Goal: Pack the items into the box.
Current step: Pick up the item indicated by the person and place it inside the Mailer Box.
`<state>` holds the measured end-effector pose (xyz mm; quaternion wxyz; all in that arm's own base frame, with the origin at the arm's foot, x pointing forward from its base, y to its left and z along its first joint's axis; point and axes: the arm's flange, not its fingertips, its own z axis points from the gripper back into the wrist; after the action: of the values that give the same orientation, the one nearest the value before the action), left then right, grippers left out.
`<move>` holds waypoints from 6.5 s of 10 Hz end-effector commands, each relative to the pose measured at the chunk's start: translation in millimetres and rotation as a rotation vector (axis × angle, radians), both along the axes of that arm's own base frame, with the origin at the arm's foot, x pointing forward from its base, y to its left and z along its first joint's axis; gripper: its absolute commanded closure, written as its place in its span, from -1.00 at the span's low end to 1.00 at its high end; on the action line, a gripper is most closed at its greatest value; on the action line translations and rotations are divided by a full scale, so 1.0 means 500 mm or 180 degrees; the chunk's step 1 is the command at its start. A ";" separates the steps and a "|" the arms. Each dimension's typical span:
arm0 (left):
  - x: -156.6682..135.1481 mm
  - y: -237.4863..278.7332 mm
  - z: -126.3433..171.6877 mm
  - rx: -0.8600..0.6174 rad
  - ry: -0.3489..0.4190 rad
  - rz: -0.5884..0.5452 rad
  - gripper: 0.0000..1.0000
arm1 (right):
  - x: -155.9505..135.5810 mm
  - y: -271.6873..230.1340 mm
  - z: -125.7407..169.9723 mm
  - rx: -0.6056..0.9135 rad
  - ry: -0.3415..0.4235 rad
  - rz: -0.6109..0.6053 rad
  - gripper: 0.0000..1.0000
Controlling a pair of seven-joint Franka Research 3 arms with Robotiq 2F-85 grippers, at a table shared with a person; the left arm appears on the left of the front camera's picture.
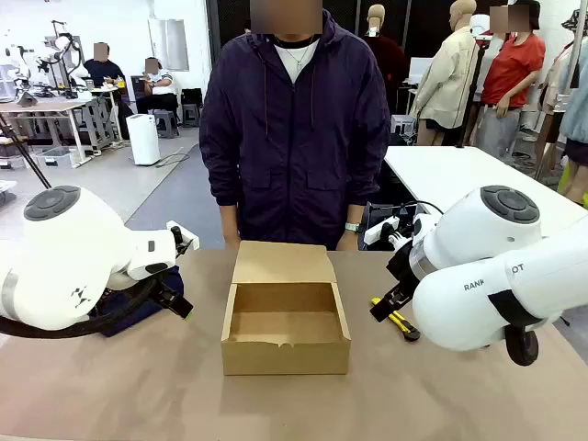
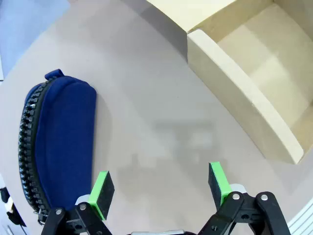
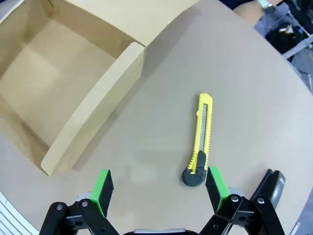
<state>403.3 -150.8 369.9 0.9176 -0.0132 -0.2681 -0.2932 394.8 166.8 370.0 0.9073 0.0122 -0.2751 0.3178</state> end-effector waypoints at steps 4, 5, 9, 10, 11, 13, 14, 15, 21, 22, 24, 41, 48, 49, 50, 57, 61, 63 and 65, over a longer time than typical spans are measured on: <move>0.000 0.000 0.000 0.0000 -0.0001 0.0000 -1.00 | 0.000 0.000 0.001 0.0001 -0.0002 0.0000 -1.00; 0.000 0.000 0.000 0.0000 -0.0001 0.0000 -1.00 | 0.000 0.000 0.001 0.0001 -0.0002 0.0000 -1.00; 0.000 0.000 0.000 0.0000 -0.0001 0.0000 -1.00 | 0.000 0.000 0.001 0.0001 -0.0002 0.0000 -1.00; 0.000 0.000 0.000 0.0000 -0.0001 0.0000 -1.00 | 0.000 0.000 0.001 0.0001 -0.0002 0.0000 -1.00; 0.000 0.000 0.000 0.0000 -0.0001 0.0000 -1.00 | 0.000 0.000 0.001 0.0001 -0.0002 0.0000 -1.00; 0.000 0.000 0.000 0.0000 -0.0001 0.0000 -1.00 | 0.000 0.000 0.001 0.0001 -0.0002 0.0000 -1.00; 0.000 0.000 0.000 0.0000 0.0000 0.0000 -1.00 | 0.000 0.000 -0.001 -0.0002 0.0001 0.0001 -1.00; 0.000 -0.003 0.033 -0.0250 0.0097 -0.0017 -1.00 | 0.011 -0.014 0.020 0.0052 0.0160 0.0076 -1.00; -0.111 0.257 0.377 -0.2376 0.0601 0.0094 -1.00 | -0.048 -0.360 0.338 0.2558 0.1142 -0.0644 -1.00; -0.134 0.385 0.408 -0.2694 0.0283 0.0536 -1.00 | -0.077 -0.464 0.347 0.2898 0.0949 -0.0994 -1.00; -0.196 0.585 0.388 -0.3104 -0.0020 0.1483 -1.00 | -0.160 -0.637 0.311 0.3534 0.0486 -0.1730 -1.00; -0.300 0.778 0.296 -0.3325 -0.0049 0.2310 -1.00 | -0.259 -0.795 0.239 0.3892 0.0403 -0.2523 -1.00; 0.048 0.465 0.351 -0.0554 0.0919 0.0731 -1.00 | -0.259 -0.795 0.239 0.3892 0.0403 -0.2523 -1.00; 0.089 0.414 0.330 -0.0232 0.0961 0.0907 -1.00 | -0.259 -0.795 0.239 0.3892 0.0403 -0.2523 -1.00; 0.119 0.364 0.299 0.0057 0.1071 0.0925 -1.00 | -0.259 -0.795 0.239 0.3892 0.0403 -0.2523 -1.00; 0.146 0.291 0.236 0.0173 0.1205 0.0695 -1.00 | -0.259 -0.795 0.239 0.3892 0.0403 -0.2523 -1.00; 0.220 0.272 0.200 0.0297 0.0967 -0.0352 -1.00 | -0.259 -0.795 0.239 0.3892 0.0403 -0.2523 -1.00; 0.261 0.264 0.164 0.0297 0.0868 -0.0690 -1.00 | -0.259 -0.795 0.239 0.3892 0.0403 -0.2523 -1.00; 0.267 0.258 0.137 0.0161 0.0836 -0.1018 -1.00 | -0.259 -0.795 0.239 0.3892 0.0403 -0.2523 -1.00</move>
<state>537.0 -31.7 436.4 0.8970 -0.0383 -0.1290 -0.4211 263.3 -228.7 489.2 0.8045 0.4289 -0.3214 -0.2560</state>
